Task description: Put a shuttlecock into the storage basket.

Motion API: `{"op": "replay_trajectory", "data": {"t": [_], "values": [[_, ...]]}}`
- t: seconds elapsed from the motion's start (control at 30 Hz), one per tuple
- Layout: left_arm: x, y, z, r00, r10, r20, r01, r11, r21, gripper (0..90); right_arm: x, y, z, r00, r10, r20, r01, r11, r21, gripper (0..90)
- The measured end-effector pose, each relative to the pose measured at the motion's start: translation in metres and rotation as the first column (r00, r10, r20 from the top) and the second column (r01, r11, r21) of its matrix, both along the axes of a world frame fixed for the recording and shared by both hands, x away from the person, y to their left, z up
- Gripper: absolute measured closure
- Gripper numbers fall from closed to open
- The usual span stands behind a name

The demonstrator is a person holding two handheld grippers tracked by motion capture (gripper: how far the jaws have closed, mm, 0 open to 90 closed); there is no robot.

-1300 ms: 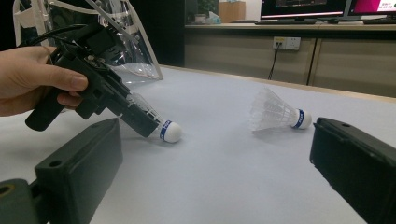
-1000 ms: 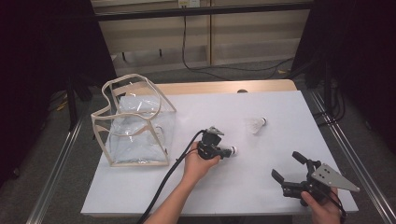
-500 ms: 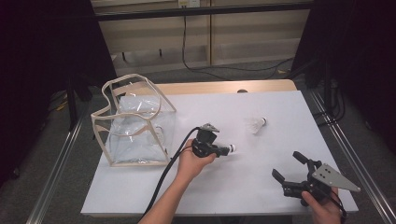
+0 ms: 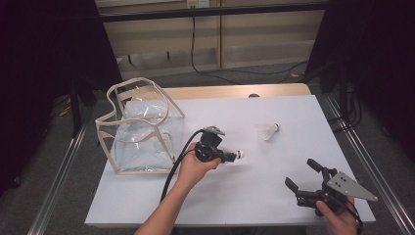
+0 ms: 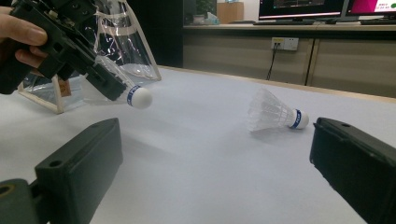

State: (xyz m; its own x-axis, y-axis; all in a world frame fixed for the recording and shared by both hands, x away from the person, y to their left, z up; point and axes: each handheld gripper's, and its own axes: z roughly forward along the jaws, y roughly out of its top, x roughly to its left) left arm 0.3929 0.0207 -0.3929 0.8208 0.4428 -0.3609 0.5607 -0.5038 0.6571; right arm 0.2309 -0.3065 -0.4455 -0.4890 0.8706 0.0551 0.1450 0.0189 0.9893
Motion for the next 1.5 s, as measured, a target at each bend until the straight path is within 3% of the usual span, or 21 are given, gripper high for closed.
{"op": "replay_trajectory", "data": {"t": [0.7,1.5], "values": [[0.000,0.012,0.031,0.9994,-0.024,0.023,0.024,0.9995,0.022,88.4,0.000,0.000,0.000,1.0000,-0.001,-0.001,0.001,1.0000,-0.002,2.2],[0.005,0.020,0.057,0.9995,-0.026,0.016,0.025,0.9993,0.028,88.4,0.000,0.001,0.000,1.0000,0.003,-0.005,-0.003,1.0000,0.000,2.2]]}}
